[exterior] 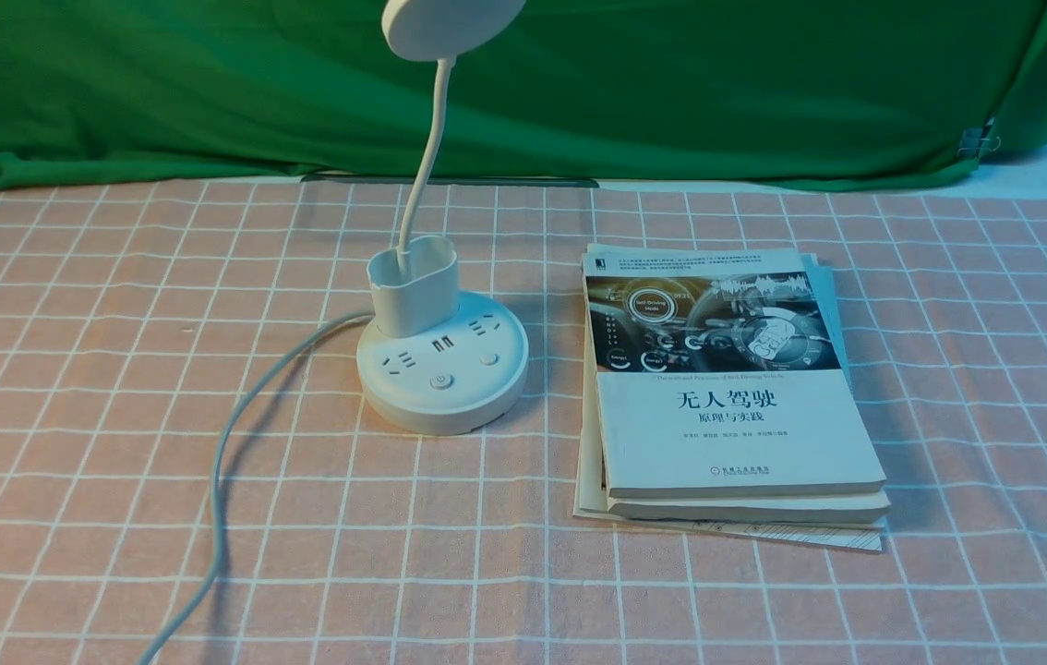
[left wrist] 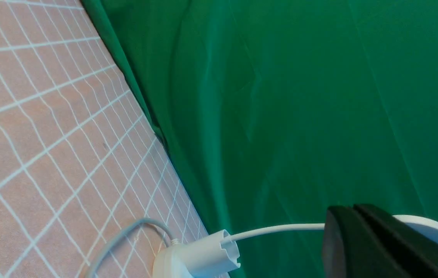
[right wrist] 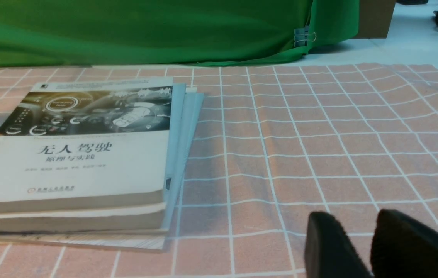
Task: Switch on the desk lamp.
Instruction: Use the left arm to press the button switch on the lamp holder
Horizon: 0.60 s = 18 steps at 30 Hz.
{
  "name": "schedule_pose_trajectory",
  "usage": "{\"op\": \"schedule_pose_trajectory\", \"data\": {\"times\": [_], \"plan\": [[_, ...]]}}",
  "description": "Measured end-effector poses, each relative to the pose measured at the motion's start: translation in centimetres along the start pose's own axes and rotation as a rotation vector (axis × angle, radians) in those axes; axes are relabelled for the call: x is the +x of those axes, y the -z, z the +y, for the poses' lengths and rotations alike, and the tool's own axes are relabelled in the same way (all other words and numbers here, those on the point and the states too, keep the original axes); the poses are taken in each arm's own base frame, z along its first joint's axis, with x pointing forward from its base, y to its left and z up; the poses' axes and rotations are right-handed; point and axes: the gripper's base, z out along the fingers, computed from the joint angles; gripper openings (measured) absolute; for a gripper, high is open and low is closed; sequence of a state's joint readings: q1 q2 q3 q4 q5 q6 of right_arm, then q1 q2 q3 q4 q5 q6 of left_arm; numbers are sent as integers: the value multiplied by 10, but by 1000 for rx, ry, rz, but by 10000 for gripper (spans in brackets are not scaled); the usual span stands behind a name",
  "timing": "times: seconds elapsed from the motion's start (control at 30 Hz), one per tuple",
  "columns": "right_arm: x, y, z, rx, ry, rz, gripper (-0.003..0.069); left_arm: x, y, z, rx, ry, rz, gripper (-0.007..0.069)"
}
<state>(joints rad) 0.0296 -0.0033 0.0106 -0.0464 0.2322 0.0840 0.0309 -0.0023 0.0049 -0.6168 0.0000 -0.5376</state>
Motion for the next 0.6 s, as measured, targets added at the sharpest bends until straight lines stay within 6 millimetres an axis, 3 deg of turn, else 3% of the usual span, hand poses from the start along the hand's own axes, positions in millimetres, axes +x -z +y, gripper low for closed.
{"op": "schedule_pose_trajectory", "data": {"times": [0.2, 0.37, 0.6], "plan": [[0, 0, 0, 0, 0, 0, 241, -3, 0, -2, 21, -47, -32, 21], [0, 0, 0, 0, 0, 0, 241, 1, 0, 0, -5, 94, 6, 21], [0, 0, 0, 0, 0, 0, 241, 8, 1, 5, -65, 139, 81, 21]]}}
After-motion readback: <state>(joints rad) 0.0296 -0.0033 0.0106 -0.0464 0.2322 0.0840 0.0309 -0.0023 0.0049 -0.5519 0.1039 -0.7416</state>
